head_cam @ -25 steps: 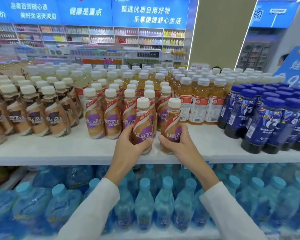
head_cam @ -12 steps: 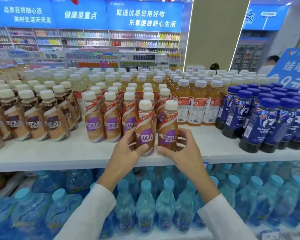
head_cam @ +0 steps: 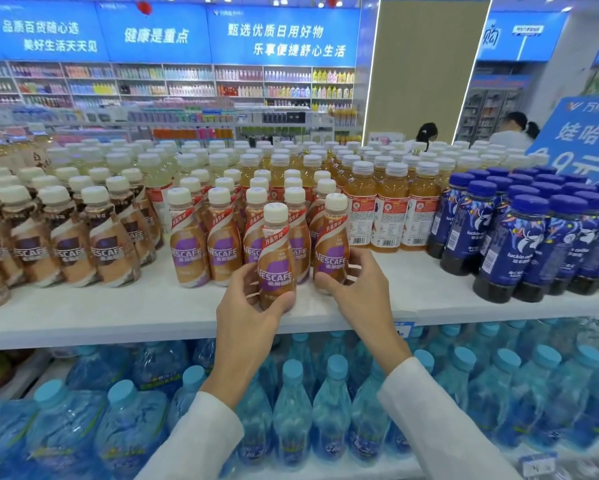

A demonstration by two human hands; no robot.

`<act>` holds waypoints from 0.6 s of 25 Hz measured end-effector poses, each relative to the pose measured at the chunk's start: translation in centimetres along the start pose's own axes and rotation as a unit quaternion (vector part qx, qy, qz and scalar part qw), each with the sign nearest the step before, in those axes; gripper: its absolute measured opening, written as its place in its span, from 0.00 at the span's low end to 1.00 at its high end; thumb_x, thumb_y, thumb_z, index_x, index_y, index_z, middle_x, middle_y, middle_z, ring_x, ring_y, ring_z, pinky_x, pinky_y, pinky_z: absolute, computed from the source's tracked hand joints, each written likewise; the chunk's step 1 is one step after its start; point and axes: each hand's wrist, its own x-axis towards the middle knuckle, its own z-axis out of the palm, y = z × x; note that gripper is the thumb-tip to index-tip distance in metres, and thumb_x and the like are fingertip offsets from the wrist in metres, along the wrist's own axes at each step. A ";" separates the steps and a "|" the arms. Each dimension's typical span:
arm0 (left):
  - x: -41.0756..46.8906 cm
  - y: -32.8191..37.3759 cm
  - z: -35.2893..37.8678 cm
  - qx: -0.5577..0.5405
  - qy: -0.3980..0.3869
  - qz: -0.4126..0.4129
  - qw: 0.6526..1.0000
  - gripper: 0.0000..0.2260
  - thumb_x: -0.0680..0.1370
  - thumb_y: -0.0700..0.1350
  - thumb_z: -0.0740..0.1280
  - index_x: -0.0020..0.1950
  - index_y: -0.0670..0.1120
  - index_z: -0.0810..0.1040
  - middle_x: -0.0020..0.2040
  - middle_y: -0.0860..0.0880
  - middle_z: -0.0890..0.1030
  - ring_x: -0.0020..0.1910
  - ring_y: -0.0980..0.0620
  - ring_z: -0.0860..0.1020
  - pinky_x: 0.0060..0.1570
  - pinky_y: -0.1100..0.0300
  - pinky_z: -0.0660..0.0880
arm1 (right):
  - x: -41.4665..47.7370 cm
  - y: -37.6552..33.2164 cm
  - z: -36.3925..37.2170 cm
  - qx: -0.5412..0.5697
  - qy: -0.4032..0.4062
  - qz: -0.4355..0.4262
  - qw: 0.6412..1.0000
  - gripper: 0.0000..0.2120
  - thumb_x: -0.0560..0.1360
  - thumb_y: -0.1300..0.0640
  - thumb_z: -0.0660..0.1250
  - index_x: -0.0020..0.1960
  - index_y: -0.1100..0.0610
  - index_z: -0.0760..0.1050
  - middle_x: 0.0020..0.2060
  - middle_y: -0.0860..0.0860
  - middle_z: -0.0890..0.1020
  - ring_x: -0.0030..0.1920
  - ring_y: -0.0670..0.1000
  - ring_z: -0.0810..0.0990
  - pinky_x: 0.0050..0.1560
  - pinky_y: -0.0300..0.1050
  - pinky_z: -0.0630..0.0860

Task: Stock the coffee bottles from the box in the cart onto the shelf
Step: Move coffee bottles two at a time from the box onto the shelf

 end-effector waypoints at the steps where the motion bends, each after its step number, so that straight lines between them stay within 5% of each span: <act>1: -0.1 0.0 -0.5 -0.001 0.004 0.001 1.000 0.29 0.70 0.49 0.80 0.67 0.53 0.72 0.58 0.58 0.80 0.54 0.62 0.79 0.45 0.74 0.75 | 0.5 0.0 0.3 -0.007 -0.001 -0.001 1.000 0.29 0.68 0.50 0.80 0.65 0.49 0.72 0.58 0.45 0.80 0.55 0.44 0.80 0.57 0.43 0.79; 6: -0.2 -0.3 -3.0 0.002 0.029 -0.002 1.000 0.25 0.70 0.47 0.80 0.62 0.55 0.71 0.53 0.63 0.79 0.50 0.71 0.79 0.44 0.76 0.74 | 1.8 0.2 1.0 -0.017 -0.002 0.000 1.000 0.29 0.69 0.50 0.79 0.66 0.51 0.71 0.59 0.47 0.79 0.57 0.47 0.79 0.59 0.48 0.79; 15: 1.6 -2.5 -9.8 0.009 0.109 -0.024 0.994 0.25 0.72 0.45 0.78 0.64 0.55 0.72 0.54 0.64 0.78 0.53 0.67 0.78 0.56 0.65 0.75 | 2.1 0.7 1.8 -0.036 0.006 0.011 0.999 0.31 0.72 0.49 0.77 0.70 0.50 0.67 0.66 0.48 0.77 0.61 0.50 0.78 0.60 0.47 0.77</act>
